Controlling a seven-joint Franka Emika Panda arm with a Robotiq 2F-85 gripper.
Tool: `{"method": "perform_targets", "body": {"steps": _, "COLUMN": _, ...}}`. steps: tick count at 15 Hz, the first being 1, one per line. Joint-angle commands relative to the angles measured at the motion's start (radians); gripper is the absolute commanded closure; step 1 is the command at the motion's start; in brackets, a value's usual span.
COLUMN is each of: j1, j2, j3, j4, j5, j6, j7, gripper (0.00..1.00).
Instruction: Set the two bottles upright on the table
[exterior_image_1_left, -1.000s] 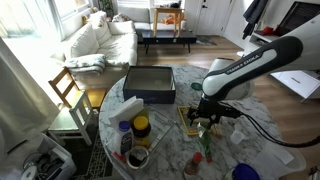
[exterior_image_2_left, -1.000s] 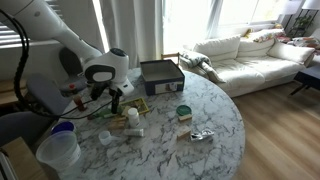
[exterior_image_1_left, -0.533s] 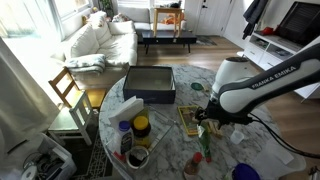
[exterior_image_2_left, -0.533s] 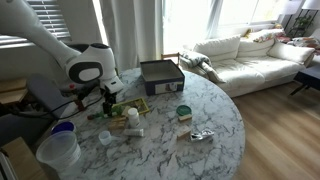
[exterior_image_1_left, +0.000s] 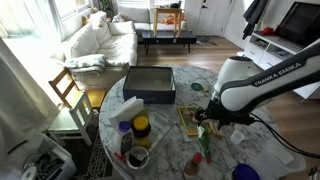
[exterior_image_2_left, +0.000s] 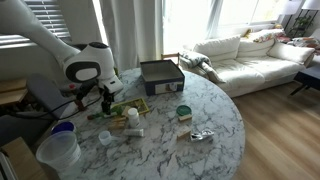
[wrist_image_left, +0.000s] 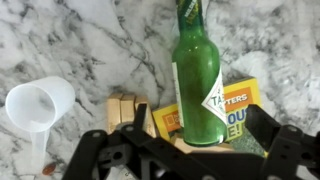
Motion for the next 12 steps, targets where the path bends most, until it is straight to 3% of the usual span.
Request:
{"method": "perform_targets", "body": {"steps": 1, "j1": -0.052, "j2": -0.030, "j3": 0.053, "j4": -0.011, "j5": 0.141, "j6": -0.052, "j7": -0.152, "gripper": 0.00}}
{"method": "perform_targets", "body": {"steps": 7, "j1": -0.066, "j2": 0.006, "j3": 0.079, "j4": -0.008, "j5": 0.226, "j6": -0.144, "j7": -0.333, "gripper": 0.00}}
{"method": "perform_targets", "body": {"steps": 12, "j1": -0.069, "j2": 0.042, "j3": 0.111, "j4": -0.017, "j5": 0.308, "j6": -0.065, "j7": -0.450, "gripper": 0.00}}
